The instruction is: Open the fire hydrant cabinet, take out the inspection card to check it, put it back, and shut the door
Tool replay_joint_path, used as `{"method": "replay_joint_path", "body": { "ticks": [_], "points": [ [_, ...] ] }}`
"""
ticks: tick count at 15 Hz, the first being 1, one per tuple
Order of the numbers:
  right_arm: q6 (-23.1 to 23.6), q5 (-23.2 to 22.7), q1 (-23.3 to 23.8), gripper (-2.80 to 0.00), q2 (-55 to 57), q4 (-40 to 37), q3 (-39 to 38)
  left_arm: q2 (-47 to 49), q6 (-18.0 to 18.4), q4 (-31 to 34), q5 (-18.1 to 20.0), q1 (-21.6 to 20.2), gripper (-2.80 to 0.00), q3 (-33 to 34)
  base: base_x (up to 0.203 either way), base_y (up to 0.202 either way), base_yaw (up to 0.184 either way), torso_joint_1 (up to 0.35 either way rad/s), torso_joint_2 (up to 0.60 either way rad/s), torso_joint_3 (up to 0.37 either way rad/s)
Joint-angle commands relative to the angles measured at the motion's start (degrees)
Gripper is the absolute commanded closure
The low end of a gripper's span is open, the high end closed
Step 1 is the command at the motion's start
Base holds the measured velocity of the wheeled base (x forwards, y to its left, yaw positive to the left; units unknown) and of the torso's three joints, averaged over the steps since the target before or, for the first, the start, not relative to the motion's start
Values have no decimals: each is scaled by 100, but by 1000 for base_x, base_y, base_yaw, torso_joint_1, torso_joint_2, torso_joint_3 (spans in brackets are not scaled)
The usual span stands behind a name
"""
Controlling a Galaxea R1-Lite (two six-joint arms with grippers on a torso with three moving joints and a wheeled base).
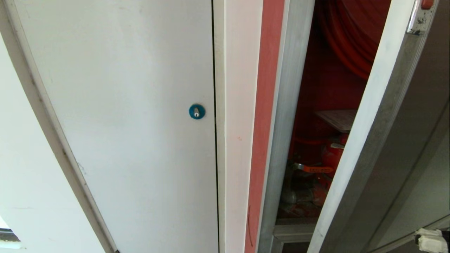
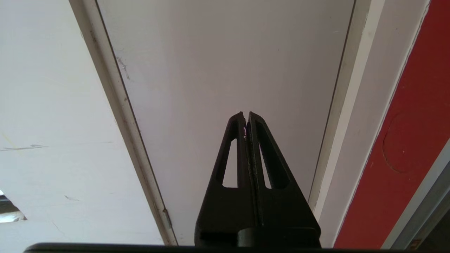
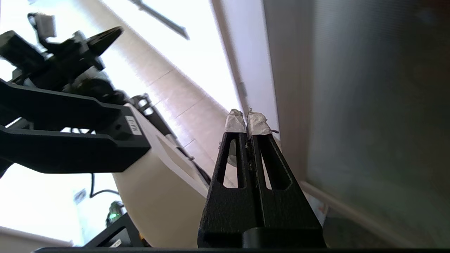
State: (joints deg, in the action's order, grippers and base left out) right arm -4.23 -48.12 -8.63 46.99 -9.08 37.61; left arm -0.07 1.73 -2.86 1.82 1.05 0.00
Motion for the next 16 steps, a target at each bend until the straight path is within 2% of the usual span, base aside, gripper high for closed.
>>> {"method": "replay_joint_path", "body": {
  "ticks": [1, 9, 14, 16],
  "points": [
    [-19, 19, -370, 0, 683, 436, 61, -1, 3, -4, 3, -8, 0, 132, 0, 0, 0, 0, 0, 0],
    [-148, 297, -680, 0, 1331, 626, 546, -1, 3, -4, 3, 1, 0, 129, 0, 0, 0, 0, 0, 0],
    [-157, 922, -1154, 0, 1670, 855, 523, -1, 3, -4, 3, 1, 0, 123, 0, 0, 0, 0, 0, 0],
    [-157, 961, -1159, 0, 1735, 864, 519, -1, 3, -4, 3, 1, 0, 123, 0, 0, 0, 0, 0, 0]
  ]
}}
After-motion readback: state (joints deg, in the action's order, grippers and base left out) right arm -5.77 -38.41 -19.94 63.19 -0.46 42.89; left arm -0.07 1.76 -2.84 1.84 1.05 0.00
